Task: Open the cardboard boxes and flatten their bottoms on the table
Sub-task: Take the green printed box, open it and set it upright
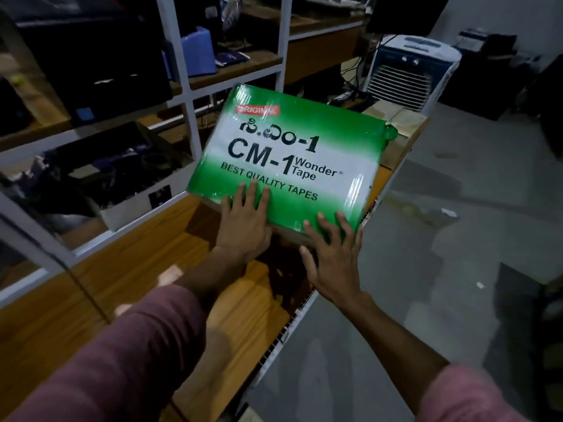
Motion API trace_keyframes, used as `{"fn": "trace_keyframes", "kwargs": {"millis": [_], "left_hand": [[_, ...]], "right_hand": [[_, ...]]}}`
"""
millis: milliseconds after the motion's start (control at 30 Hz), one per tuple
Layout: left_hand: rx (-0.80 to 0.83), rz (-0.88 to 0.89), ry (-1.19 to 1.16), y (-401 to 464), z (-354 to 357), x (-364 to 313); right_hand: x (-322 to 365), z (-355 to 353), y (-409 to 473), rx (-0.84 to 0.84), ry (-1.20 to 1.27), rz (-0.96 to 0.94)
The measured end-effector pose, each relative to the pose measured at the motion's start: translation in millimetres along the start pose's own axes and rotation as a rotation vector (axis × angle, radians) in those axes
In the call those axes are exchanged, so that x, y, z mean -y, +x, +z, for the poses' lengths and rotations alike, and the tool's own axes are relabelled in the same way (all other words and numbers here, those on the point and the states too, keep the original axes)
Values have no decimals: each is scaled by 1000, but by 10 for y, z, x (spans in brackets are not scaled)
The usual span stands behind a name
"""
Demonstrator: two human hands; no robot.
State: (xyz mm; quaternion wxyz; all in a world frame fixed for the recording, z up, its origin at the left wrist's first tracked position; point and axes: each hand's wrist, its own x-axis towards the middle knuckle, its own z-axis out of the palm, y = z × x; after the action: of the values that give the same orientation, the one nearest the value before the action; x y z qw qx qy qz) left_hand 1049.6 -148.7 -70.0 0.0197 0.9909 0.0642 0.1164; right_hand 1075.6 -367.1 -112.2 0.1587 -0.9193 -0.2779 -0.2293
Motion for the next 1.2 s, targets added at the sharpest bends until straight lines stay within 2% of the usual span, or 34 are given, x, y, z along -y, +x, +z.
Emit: {"fn": "trace_keyframes", "kwargs": {"millis": [100,167,267,367,433,533,667,800,867,1000,1200], "left_hand": [[-65,-36,38,-424,74,-45],[-144,-62,52,-615,95,-47],[-313,-103,69,-742,-53,-48],[-389,-74,126,-725,-301,-127],[-371,-166,127,-690,-455,-183],[-222,-342,50,-671,-599,-198],[-150,-397,-67,-698,-720,-159],[-114,-387,-244,-707,-803,-130],[-125,-426,-257,-774,-834,-139],[-211,-584,-229,-1171,-930,-154],[-240,-755,-100,-2151,-1246,114]], "right_hand": [[-117,0,-297,38,46,-14],[-219,-34,-437,38,104,79],[-286,-189,-419,-40,247,230],[-287,-404,-186,-147,363,263],[-300,-518,-11,-172,359,243],[-348,-605,185,-111,289,199],[-472,-697,511,-98,267,236],[-702,-703,815,217,371,237],[-699,-716,846,258,415,216],[-389,-678,746,294,468,138],[442,-626,446,378,497,-62]]}}
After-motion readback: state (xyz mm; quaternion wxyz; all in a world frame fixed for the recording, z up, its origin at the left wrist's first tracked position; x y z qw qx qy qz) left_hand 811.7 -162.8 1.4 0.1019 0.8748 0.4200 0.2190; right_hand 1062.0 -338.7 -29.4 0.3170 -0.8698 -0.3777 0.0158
